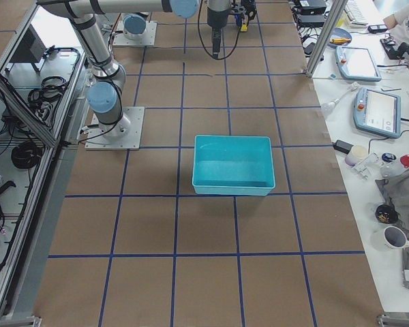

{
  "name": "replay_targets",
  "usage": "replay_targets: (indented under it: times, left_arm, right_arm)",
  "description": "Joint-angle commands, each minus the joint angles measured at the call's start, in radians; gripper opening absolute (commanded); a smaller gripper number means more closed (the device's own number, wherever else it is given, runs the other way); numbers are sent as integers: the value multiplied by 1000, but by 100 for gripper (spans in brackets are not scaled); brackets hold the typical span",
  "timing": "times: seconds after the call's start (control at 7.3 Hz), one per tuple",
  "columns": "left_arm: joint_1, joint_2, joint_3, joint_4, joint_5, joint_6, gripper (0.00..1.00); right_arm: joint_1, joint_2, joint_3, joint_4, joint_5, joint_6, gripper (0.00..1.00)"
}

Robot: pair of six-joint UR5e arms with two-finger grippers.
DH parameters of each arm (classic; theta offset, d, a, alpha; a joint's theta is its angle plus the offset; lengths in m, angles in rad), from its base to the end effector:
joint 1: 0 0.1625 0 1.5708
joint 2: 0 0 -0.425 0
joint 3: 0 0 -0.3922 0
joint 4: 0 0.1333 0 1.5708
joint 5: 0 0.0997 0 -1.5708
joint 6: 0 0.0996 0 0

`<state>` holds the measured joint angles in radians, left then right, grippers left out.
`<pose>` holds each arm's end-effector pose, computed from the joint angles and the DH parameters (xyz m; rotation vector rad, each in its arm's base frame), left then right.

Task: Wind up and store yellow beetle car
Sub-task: 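Open the left gripper and raise it, letting the car roll off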

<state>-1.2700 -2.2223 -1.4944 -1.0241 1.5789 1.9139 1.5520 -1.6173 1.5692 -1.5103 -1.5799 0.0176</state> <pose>0.0760 -0.6922 0.1847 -2.2522 -2.1586 -0.0311 0.1235 -0.4729 0.5051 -0.0569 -3.1319 -0.0194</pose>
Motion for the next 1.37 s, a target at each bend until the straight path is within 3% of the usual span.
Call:
replay_targets:
  times: [0.0,1.23]
  left_arm:
    - [0,6,2,-1,3,-3,100]
    - [0,15,2,-5,3,-25,100]
  right_arm:
    - [0,2,0,1,-2,1,100]
    - [0,2,0,1,1,1,100]
